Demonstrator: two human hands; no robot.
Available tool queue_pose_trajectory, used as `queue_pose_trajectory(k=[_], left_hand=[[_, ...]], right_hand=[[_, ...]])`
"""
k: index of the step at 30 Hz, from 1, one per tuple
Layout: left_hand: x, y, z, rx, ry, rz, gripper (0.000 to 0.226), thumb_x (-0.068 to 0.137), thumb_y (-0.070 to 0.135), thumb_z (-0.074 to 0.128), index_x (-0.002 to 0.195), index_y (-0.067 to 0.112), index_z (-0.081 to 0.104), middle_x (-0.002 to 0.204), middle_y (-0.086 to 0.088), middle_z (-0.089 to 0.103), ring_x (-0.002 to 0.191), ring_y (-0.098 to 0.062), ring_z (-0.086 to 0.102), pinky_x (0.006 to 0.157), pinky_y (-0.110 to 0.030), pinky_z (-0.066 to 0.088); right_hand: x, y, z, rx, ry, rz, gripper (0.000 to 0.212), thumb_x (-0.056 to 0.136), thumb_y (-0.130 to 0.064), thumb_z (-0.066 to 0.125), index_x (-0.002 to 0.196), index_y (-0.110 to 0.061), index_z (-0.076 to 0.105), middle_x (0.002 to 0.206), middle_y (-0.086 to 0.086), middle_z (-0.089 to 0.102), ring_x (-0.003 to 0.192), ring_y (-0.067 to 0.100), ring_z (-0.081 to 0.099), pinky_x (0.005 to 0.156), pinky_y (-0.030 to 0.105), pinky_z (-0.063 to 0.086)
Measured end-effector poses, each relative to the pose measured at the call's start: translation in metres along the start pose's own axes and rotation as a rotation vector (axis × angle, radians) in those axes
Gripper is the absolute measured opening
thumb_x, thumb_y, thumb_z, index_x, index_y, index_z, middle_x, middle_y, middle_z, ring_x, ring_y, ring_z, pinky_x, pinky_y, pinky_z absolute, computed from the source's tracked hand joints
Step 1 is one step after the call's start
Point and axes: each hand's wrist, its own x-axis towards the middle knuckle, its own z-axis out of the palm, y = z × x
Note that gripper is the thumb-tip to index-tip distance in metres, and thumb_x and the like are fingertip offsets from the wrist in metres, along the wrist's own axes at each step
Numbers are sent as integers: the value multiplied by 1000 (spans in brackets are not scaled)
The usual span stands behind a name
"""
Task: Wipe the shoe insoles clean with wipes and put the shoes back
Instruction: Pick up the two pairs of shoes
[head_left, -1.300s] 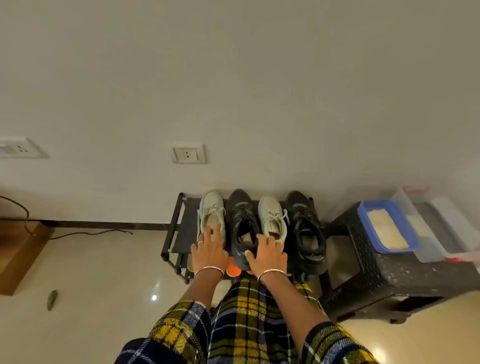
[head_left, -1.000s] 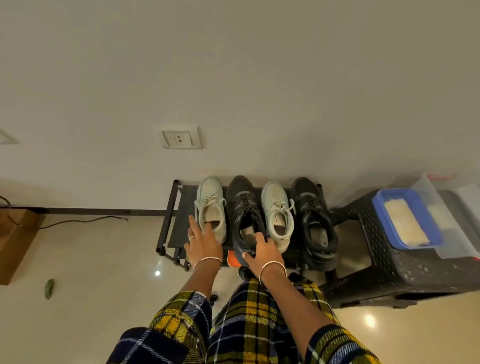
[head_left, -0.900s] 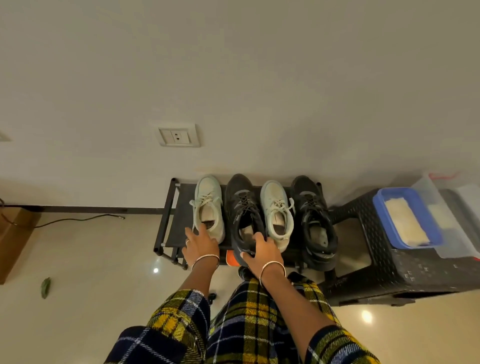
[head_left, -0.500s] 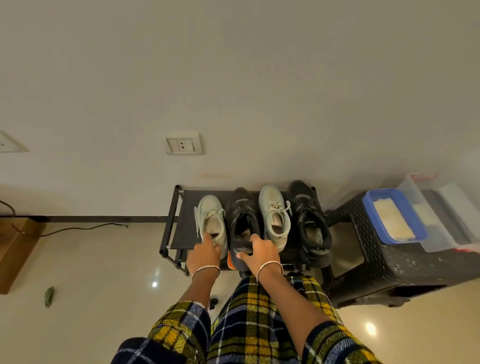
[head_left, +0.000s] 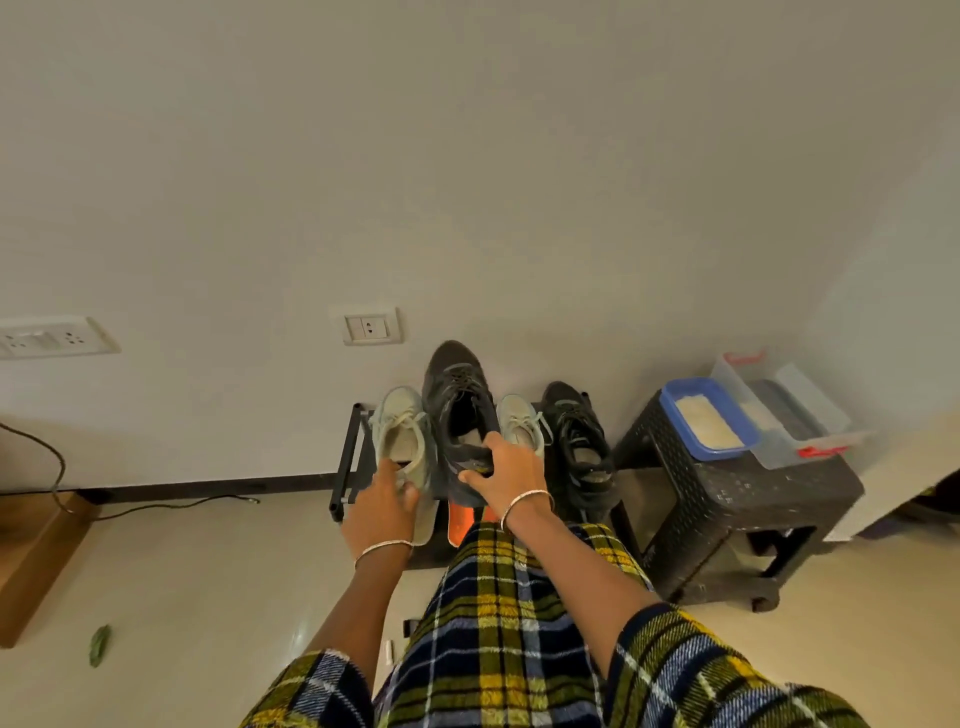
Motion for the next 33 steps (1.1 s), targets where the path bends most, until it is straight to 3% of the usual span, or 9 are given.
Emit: queue_pose_trajectory(k=[7, 12, 17, 22, 26, 30, 33], left_hand=[[-25, 17, -50, -154, 210, 90, 26, 90, 36, 55, 114, 26, 51, 80, -8, 67, 72, -32, 64, 62, -36, 51], [-45, 49, -71, -198, 259, 227, 26, 90, 32, 59, 113, 21, 56, 75, -7, 66, 67, -29, 63, 57, -28, 39], [-63, 97, -58, -231, 154, 345, 27, 88, 42, 56, 110, 27, 52, 70, -2, 63, 66, -29, 62, 58, -35, 49], [-77, 150, -27, -237, 6, 500, 25, 88, 44, 56, 107, 29, 52, 71, 1, 62, 66, -26, 61, 58, -34, 46], [-85, 195, 1, -208, -107, 654, 26, 88, 42, 59, 109, 27, 56, 67, 5, 60, 61, -21, 60, 52, -29, 42], [-87, 255, 47, -126, -299, 855, 31, 88, 47, 55, 114, 30, 53, 79, 1, 67, 70, -24, 64, 58, -33, 49], [-92, 295, 84, -62, -443, 997, 31, 84, 50, 53, 107, 30, 53, 82, 0, 67, 73, -27, 64, 62, -36, 53]], right_hand=[[-45, -19, -64, 48, 208, -111, 36, 82, -43, 75, 106, -19, 61, 97, 2, 71, 92, 23, 65, 81, 30, 47], [-81, -3, -108, 100, 320, -91, 35, 79, -43, 79, 101, -22, 63, 89, -1, 71, 84, 21, 66, 77, 32, 53], [-115, 40, -145, 133, 422, 29, 37, 75, -46, 82, 99, -24, 65, 89, -3, 72, 84, 18, 68, 79, 37, 57], [-148, 99, -173, 60, 482, 180, 39, 73, -50, 82, 98, -25, 64, 88, -2, 72, 84, 23, 68, 80, 41, 57], [-176, 143, -186, -35, 531, 324, 41, 72, -53, 81, 95, -24, 64, 85, -3, 72, 80, 23, 67, 70, 36, 55], [-205, 183, -197, -12, 597, 574, 42, 68, -53, 84, 90, -23, 66, 77, -6, 70, 74, 20, 66, 66, 37, 55], [-221, 208, -202, -6, 619, 739, 40, 68, -53, 84, 88, -25, 65, 73, -10, 67, 69, 14, 63, 64, 31, 52]])
